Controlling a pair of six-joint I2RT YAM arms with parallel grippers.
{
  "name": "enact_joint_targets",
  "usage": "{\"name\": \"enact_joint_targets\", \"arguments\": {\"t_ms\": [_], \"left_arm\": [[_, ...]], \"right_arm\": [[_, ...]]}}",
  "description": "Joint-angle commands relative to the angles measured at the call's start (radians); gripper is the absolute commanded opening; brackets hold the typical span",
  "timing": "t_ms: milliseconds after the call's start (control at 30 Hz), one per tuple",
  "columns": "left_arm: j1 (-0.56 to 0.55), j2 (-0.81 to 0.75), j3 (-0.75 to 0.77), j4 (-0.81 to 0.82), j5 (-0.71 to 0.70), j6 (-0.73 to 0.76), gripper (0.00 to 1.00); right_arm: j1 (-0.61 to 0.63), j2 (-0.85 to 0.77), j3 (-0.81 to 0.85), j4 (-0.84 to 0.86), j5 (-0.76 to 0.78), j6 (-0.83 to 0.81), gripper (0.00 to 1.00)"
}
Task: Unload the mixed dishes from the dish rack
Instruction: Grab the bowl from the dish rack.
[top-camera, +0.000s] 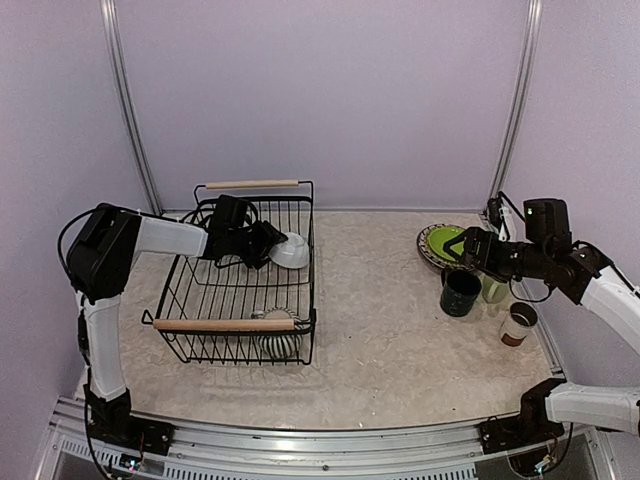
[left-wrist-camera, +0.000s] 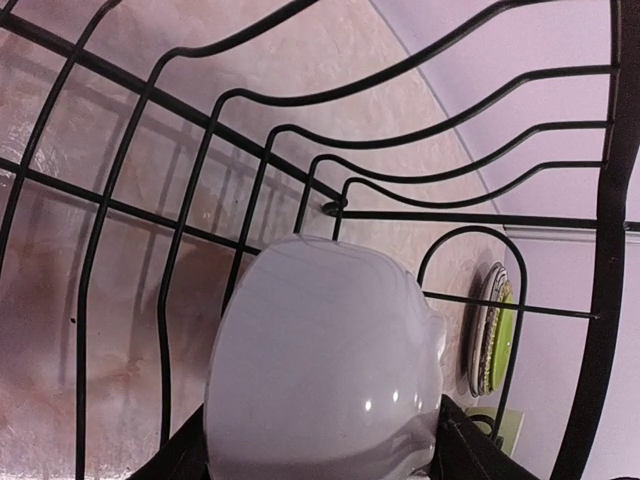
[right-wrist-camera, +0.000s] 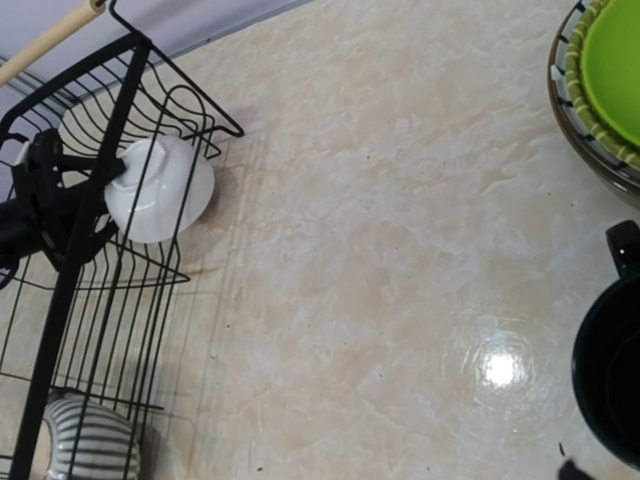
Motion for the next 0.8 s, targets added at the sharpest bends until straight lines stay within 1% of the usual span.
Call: {"name": "enact_joint_targets", "arguments": {"t_ms": [0,300,600,767], "left_arm": [[-0.011,0.002,0.006,-0.068,0.003,0.054,0.52],[0.01,-0.107,-0.009,-0.134,0.043,0.118,0.37],[0.052,-0.227,-0.06,-0.155,0.148,0.17,0.23],[0.074,-0.302,-0.062,-0.188,0.232,0.212,0.23]], "right_arm": [[-0.001,-0.004,0.02,0.005,0.001,0.005,1.0],[0.007,0.013,0.026,0.001,0.015,-0.002,1.0],[0.046,0.057,0.057,0.007,0.031,-0.006,1.0],[0.069,0.1,0.067,0.03,0.034,-0.003,1.0]]}}
